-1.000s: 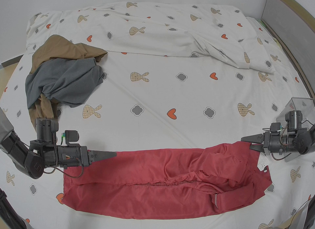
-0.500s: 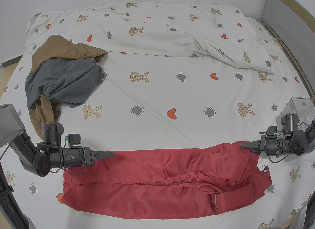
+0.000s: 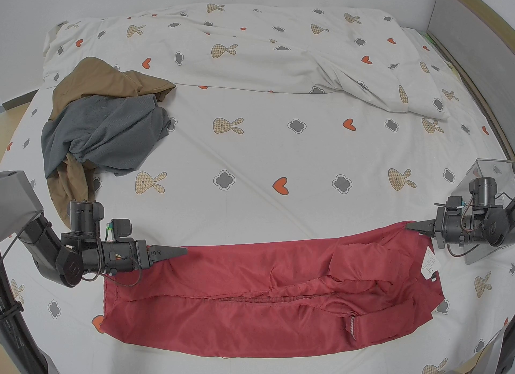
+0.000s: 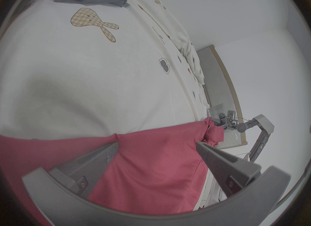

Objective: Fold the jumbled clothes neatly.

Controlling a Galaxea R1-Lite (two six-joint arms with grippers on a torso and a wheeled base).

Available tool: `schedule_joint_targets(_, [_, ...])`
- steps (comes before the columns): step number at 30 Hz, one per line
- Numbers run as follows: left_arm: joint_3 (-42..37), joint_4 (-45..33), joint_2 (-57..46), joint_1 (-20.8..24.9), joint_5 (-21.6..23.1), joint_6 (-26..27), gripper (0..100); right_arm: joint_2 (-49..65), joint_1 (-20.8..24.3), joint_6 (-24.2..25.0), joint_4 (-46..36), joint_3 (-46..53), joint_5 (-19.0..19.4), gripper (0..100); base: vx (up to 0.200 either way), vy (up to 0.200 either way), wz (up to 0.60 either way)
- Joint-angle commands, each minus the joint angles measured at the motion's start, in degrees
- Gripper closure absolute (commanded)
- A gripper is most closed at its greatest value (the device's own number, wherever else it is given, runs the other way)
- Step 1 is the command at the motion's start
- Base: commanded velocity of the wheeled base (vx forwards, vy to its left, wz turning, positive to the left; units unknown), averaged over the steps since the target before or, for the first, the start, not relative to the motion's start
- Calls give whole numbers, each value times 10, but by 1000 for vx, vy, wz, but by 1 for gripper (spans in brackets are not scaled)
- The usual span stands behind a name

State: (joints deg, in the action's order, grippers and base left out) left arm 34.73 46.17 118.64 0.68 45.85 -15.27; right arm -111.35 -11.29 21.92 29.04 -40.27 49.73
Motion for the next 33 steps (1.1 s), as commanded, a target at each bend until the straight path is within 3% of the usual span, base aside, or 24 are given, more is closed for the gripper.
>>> schedule_joint_targets(1, [5, 0, 4, -10, -3, 0, 0, 13, -21, 6, 0, -6, 0, 100, 0, 0, 0])
schedule_joint_targets(17, [7, 0, -3, -14, -4, 0, 0, 15, -12, 1, -3, 19, -1, 100, 0, 0, 0])
schedule_joint_targets(18, [7, 0, -4, -14, -4, 0, 0, 20, -12, 2, -3, 21, -1, 0, 0, 0, 0])
schedule_joint_targets(25, [0, -1, -41, -14, -4, -1, 0, 81, -25, 0, -2, 55, -3, 0, 0, 0, 0])
schedule_joint_targets(28, [-12, -7, -123, -20, -4, -7, 0, 192, -59, -3, -4, 102, -1, 0, 0, 0, 0])
schedule_joint_targets(33, [-20, -8, -202, -21, -3, -48, 0, 294, -55, 5, -11, 147, 13, 0, 0, 0, 0])
